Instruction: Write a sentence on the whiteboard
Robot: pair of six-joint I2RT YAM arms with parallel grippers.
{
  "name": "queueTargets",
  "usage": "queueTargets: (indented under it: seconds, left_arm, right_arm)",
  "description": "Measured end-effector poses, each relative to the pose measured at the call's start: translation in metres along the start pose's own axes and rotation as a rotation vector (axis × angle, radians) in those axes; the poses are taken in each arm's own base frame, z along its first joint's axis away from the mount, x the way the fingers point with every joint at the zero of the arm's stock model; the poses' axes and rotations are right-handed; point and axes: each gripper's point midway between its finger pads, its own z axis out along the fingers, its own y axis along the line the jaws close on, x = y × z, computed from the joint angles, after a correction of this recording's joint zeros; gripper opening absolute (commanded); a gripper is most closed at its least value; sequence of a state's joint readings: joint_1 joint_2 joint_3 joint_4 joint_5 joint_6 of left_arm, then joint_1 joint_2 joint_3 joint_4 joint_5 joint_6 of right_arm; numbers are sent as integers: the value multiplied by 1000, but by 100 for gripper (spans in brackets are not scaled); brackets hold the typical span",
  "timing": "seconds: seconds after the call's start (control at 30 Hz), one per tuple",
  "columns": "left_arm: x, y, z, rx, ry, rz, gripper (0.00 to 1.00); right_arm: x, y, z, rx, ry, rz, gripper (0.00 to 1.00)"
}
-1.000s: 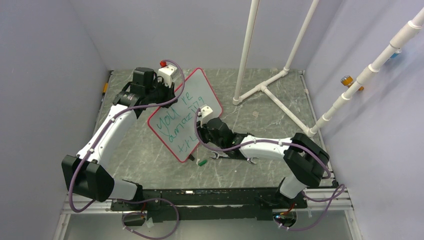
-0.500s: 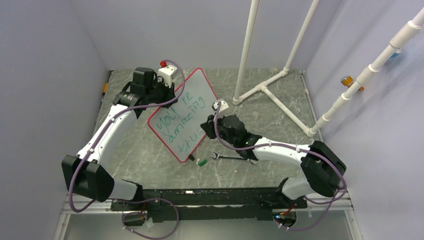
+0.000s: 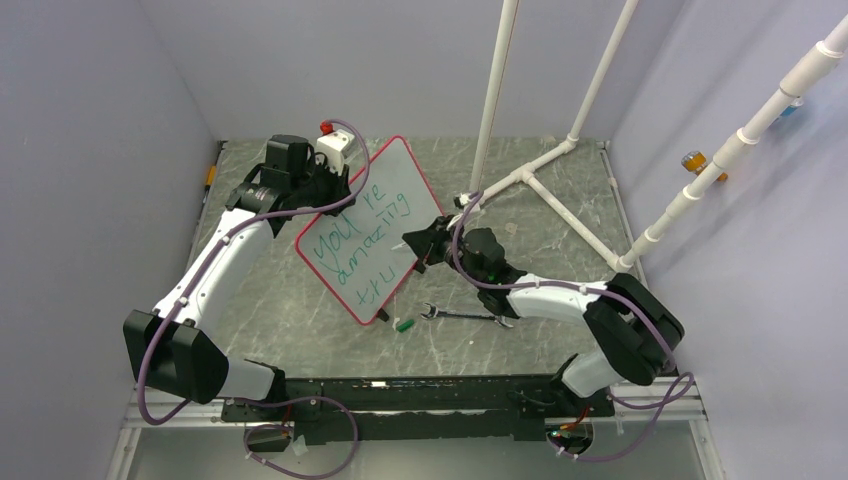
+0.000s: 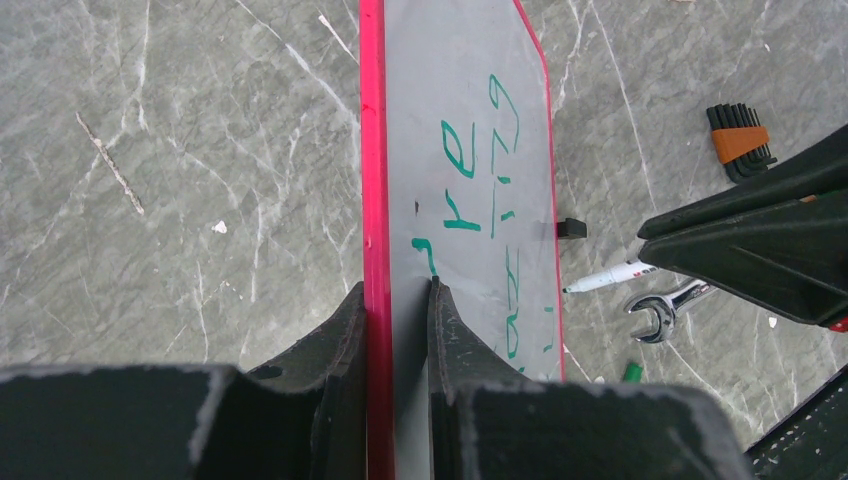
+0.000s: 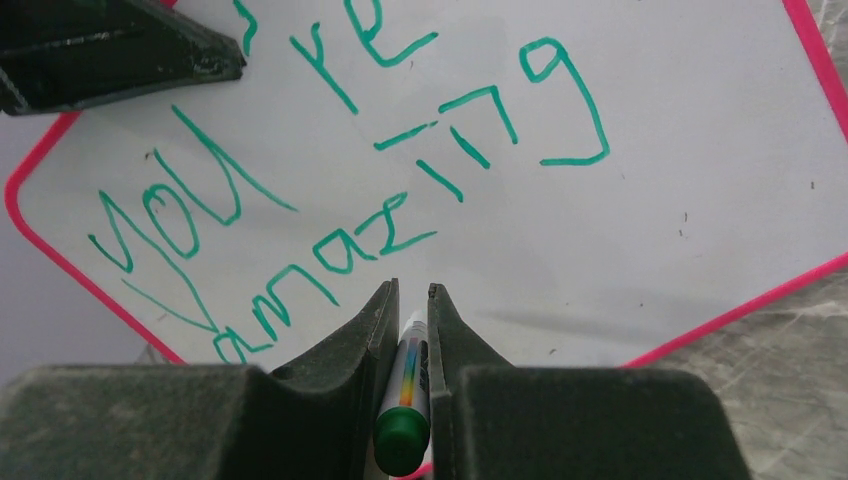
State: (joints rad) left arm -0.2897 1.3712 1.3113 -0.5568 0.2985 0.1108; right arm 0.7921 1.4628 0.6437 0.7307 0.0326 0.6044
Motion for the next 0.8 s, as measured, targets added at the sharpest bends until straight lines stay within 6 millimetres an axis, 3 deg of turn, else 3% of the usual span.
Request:
queueTargets:
  seconds: [0.4,0.8]
  left_arm:
    - [0,0,0,0,0,0,0]
    - [0,0,-1,0,0,0,0]
  right_arm:
    - [14,-17,15,17,-1,127,0]
    - [33,-32,9,55,37,131,0]
